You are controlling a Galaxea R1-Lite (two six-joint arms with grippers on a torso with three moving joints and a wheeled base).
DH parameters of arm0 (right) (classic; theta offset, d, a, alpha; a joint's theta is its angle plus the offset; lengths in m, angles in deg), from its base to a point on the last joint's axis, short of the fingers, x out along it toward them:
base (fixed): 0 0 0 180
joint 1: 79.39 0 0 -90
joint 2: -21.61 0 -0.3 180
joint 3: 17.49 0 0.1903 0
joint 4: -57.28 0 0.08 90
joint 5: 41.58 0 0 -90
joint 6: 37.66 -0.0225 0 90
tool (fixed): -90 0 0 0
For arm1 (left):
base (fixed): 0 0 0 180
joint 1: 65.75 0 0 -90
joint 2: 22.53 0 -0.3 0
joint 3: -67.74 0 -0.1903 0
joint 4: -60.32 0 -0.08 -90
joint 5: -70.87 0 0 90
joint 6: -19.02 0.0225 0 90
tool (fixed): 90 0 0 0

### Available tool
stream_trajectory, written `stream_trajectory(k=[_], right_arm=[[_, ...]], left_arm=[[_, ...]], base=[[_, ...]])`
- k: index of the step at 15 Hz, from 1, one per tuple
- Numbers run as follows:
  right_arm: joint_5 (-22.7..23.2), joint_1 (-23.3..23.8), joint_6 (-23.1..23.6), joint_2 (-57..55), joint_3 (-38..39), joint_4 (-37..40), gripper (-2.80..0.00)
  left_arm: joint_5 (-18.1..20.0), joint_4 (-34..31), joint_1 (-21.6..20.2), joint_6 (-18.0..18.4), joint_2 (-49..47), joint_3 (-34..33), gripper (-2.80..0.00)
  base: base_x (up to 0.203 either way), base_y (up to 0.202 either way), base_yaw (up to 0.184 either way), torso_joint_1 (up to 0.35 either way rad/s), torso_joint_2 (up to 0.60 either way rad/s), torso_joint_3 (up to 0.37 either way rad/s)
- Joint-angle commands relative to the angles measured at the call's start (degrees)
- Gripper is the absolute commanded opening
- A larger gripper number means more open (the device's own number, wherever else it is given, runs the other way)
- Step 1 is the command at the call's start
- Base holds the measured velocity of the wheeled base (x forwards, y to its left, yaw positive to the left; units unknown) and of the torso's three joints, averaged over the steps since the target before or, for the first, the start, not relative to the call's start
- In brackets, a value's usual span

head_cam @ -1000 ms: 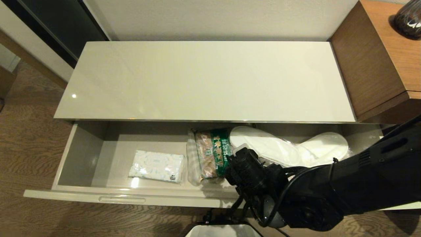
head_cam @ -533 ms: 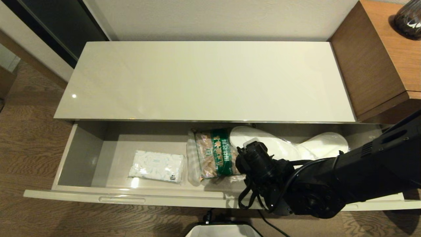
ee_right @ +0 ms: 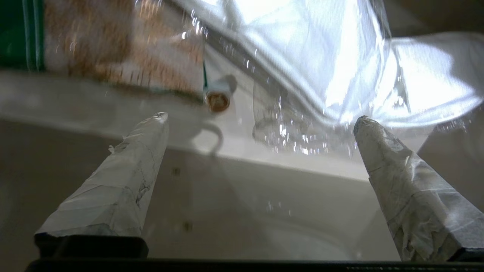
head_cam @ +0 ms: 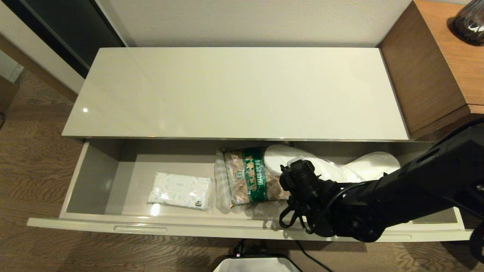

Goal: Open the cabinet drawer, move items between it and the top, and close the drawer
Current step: Take out the solid drinks from the drawer

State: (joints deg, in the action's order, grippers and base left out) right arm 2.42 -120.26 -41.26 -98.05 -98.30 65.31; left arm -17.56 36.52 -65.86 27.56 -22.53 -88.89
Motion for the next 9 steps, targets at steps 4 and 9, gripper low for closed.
stream_trajectory(k=[4, 9], right_arm=[[-0.66, 1.38, 3.14, -7.51, -2.39, -11.91, 0.00], [0.29, 2.29, 2.80, -10.77, -2.76, -16.29, 0.00]], left_arm=[[0.01, 0.00, -0.06, 0.08, -0.09, 0.00, -2.80], [0.01, 0.00, -0.04, 0.08, -0.09, 0.00, -2.80]], base=[[0.000, 0.000, 0.000, 0.000, 0.00, 0.000], [0.000, 0.000, 0.000, 0.000, 0.00, 0.000]])
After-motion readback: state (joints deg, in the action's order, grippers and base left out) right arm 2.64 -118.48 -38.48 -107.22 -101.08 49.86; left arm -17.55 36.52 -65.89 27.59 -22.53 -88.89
